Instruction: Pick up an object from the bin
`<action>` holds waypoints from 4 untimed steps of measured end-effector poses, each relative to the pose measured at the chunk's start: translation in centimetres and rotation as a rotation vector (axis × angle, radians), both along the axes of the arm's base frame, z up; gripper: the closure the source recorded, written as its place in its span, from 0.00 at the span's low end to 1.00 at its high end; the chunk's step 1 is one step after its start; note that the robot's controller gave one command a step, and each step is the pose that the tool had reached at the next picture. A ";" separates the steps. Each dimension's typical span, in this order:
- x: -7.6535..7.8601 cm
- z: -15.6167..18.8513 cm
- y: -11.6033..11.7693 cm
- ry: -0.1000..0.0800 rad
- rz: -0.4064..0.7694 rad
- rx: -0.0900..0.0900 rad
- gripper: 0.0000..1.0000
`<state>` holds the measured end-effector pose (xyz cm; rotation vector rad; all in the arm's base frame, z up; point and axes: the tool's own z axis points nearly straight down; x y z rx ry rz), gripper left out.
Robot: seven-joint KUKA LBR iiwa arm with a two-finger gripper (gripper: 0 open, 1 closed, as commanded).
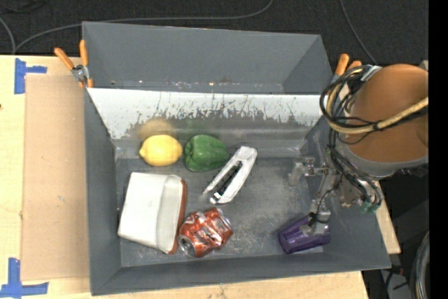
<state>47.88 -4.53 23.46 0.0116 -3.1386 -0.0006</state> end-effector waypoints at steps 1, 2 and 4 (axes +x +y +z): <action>0.0 0.0 0.0 0.000 0.000 0.000 0.00; 0.5 -6.5 -1.0 0.007 0.180 0.002 0.00; 0.5 -7.6 -0.4 0.002 -0.031 0.000 1.00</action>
Offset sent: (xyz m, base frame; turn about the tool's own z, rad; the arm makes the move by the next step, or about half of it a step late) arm 0.0060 -0.0109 -0.0621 -0.1810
